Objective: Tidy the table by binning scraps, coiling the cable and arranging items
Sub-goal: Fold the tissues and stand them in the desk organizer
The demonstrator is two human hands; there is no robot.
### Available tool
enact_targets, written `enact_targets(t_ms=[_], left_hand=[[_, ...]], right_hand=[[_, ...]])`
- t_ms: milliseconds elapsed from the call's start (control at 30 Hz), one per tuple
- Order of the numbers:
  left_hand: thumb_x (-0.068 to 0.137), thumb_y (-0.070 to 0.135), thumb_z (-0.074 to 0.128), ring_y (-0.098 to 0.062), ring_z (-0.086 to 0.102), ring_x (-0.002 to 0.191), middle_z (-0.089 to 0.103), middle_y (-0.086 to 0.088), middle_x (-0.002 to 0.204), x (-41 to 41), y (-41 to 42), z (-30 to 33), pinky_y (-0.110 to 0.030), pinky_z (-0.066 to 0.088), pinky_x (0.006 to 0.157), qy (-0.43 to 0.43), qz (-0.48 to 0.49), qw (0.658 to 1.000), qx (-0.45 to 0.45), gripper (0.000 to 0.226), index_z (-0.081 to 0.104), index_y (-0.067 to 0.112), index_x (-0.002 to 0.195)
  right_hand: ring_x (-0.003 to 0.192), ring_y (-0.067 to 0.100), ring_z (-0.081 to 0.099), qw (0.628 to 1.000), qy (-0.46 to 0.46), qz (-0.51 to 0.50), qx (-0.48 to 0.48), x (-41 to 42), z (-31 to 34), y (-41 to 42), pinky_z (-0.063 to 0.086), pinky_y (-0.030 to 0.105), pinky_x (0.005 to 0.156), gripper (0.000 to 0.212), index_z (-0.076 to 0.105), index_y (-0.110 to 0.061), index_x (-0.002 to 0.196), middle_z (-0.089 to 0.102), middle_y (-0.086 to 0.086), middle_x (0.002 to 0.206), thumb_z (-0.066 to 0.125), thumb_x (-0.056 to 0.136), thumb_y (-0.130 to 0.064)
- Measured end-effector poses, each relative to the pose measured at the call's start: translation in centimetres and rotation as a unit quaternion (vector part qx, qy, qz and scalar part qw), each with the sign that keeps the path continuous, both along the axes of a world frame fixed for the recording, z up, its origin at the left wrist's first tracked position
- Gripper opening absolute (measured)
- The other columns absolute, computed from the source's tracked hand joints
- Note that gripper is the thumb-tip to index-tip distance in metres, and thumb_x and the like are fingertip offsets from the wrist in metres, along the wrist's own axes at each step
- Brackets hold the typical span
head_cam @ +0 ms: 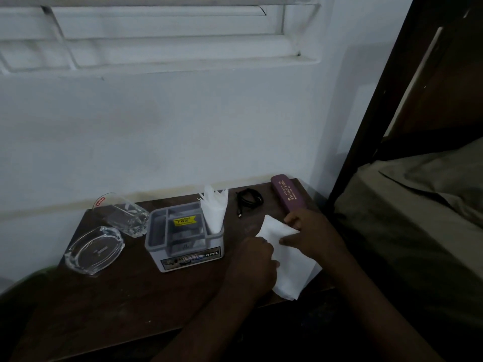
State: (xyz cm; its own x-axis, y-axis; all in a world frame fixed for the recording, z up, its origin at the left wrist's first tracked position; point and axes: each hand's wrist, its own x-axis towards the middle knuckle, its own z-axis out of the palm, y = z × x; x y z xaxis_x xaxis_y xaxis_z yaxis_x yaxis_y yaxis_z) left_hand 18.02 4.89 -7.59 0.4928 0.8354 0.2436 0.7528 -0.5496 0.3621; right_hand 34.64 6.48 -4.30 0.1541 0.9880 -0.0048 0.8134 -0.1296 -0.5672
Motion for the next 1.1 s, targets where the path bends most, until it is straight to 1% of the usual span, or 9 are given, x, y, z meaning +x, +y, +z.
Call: enact_targets(t_ms=[200, 400, 567, 700, 767, 833, 900, 1000, 1100], left_hand=[[0.094, 0.029, 0.056, -0.024, 0.051, 0.119, 0.062, -0.01, 0.125, 0.1, -0.1, 0.0, -0.029, 0.029, 0.105, 0.0, 0.003, 1.0, -0.013, 0.034, 0.066, 0.005, 0.115], [0.08, 0.023, 0.067, -0.029, 0.055, 0.113, 0.059, -0.014, 0.119, -0.4, -0.8, -0.1, -0.036, 0.042, 0.102, -0.101, 0.004, 0.995, 0.013, 0.04, 0.061, 0.002, 0.114], [0.079, 0.034, 0.07, -0.017, 0.029, 0.137, 0.032, -0.009, 0.147, 0.0, -0.7, 2.1, -0.028, 0.027, 0.114, -0.262, 0.063, 0.962, 0.045, 0.088, 0.025, 0.002, 0.147], [0.084, 0.031, 0.072, 0.003, 0.044, 0.119, 0.047, 0.02, 0.13, 0.0, 0.8, 6.0, -0.005, 0.034, 0.095, -0.314, 0.036, 0.945, -0.087, 0.068, 0.039, 0.019, 0.142], [0.085, 0.024, 0.072, -0.005, 0.059, 0.109, 0.062, 0.019, 0.116, -0.2, 1.8, 7.4, -0.015, 0.049, 0.091, -0.38, 0.048, 0.904, -0.188, 0.04, 0.058, 0.022, 0.123], [0.086, 0.019, 0.071, -0.016, 0.068, 0.102, 0.071, 0.004, 0.111, -0.4, 2.0, 8.1, -0.041, 0.056, 0.091, -0.456, 0.072, 0.84, -0.285, 0.031, 0.064, 0.019, 0.116], [0.087, 0.016, 0.071, -0.021, 0.07, 0.099, 0.074, -0.003, 0.109, -0.5, 1.7, 8.4, -0.049, 0.056, 0.091, -0.494, 0.098, 0.798, -0.329, 0.028, 0.066, 0.015, 0.115], [0.091, 0.012, 0.065, -0.027, 0.069, 0.101, 0.072, -0.008, 0.11, -0.5, 1.3, 8.5, -0.053, 0.054, 0.092, -0.501, 0.138, 0.774, -0.361, 0.022, 0.065, 0.012, 0.114], [0.091, 0.006, 0.063, -0.028, 0.065, 0.107, 0.067, -0.008, 0.119, -0.9, 1.2, 8.5, -0.054, 0.053, 0.093, -0.51, 0.132, 0.764, -0.373, 0.046, 0.052, 0.023, 0.132]], right_hand=[[0.091, 0.014, 0.063, 0.995, -0.091, 0.017, -0.022, -0.1, -0.5, -0.2, 0.05, 0.032, 0.093, 0.015, 0.07, -0.02, 0.094, 0.07, -0.001, 0.099, 0.068, 0.086, -0.033], [0.079, 0.01, 0.06, 0.986, -0.058, 0.094, 0.123, 0.0, 0.0, -2.4, 0.051, 0.033, 0.077, 0.007, 0.065, -0.025, 0.077, 0.066, -0.008, 0.081, 0.071, 0.077, -0.027], [0.07, 0.013, 0.067, 0.973, 0.13, 0.182, 0.064, 1.7, 3.5, -2.1, 0.056, 0.034, 0.064, 0.01, 0.066, -0.022, 0.076, 0.069, 0.001, 0.077, 0.075, 0.079, -0.019], [0.075, 0.021, 0.071, 0.952, 0.248, 0.165, 0.064, 3.0, 6.3, -1.1, 0.058, 0.032, 0.064, 0.012, 0.07, -0.021, 0.082, 0.074, 0.005, 0.084, 0.08, 0.076, -0.023], [0.08, 0.022, 0.073, 0.916, 0.382, 0.11, 0.05, 3.4, 6.6, -0.8, 0.059, 0.031, 0.066, 0.021, 0.073, -0.021, 0.087, 0.076, 0.006, 0.09, 0.083, 0.071, -0.03], [0.093, 0.025, 0.073, 0.843, 0.533, 0.074, 0.004, 3.7, 5.7, -0.9, 0.06, 0.032, 0.071, 0.029, 0.074, -0.02, 0.101, 0.076, 0.007, 0.103, 0.079, 0.074, -0.029], [0.11, 0.029, 0.068, 0.801, 0.591, 0.068, -0.059, 3.7, 4.4, -1.6, 0.06, 0.039, 0.081, 0.045, 0.065, -0.018, 0.121, 0.071, 0.009, 0.12, 0.076, 0.079, -0.023], [0.11, 0.029, 0.068, 0.837, 0.54, 0.052, -0.073, 3.5, 3.1, -2.6, 0.059, 0.042, 0.082, 0.061, 0.06, -0.023, 0.127, 0.069, 0.008, 0.124, 0.084, 0.071, -0.023], [0.1, 0.029, 0.072, 0.867, 0.497, -0.023, -0.005, 3.1, 3.6, -3.2, 0.06, 0.044, 0.078, 0.066, 0.056, -0.042, 0.118, 0.069, 0.008, 0.118, 0.086, 0.06, -0.028]])
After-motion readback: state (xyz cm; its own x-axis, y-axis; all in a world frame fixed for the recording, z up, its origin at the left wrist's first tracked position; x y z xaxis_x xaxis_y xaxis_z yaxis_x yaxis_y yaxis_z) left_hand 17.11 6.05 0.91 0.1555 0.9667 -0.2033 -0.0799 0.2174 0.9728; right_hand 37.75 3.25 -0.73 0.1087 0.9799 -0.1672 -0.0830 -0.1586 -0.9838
